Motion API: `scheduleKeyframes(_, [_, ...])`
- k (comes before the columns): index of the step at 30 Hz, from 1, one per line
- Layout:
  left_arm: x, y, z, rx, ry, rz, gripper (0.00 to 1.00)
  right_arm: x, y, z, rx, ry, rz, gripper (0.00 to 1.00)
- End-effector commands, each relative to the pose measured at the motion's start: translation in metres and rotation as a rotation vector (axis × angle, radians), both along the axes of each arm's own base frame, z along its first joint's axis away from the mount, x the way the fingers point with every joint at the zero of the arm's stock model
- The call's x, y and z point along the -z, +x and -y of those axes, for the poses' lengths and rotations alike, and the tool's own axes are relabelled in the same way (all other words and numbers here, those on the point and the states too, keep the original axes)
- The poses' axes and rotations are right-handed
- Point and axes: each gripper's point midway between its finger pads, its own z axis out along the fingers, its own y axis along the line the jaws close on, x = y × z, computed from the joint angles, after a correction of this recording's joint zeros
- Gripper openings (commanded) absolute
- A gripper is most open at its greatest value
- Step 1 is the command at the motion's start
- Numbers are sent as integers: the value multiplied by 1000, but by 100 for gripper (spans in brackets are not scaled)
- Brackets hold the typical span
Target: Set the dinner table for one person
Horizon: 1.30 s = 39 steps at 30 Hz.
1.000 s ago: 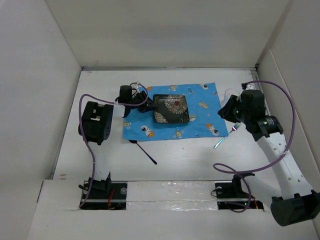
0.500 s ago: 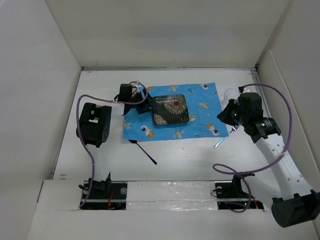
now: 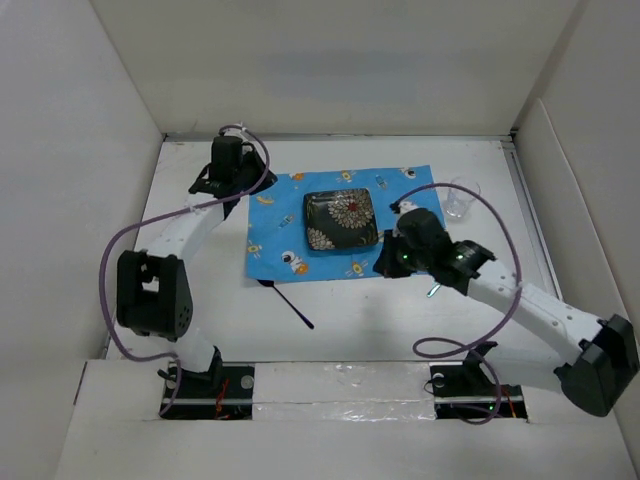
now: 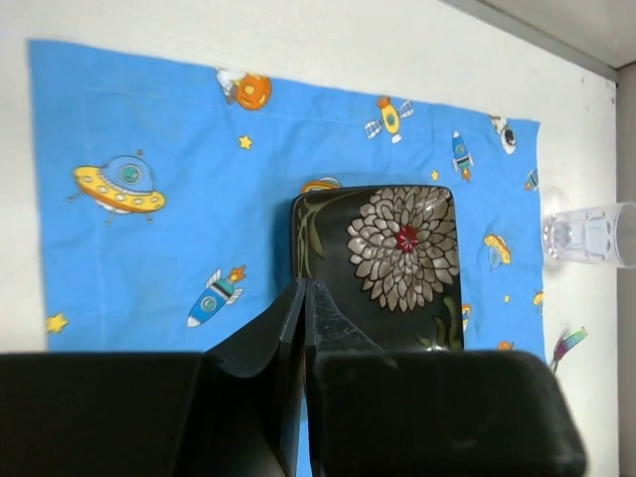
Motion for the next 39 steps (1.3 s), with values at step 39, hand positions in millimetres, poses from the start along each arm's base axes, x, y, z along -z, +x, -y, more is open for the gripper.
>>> scheduleKeyframes(39, [-123, -139, -52, -86, 139, 231, 35, 149, -34, -232, -383, -476, 57, 0])
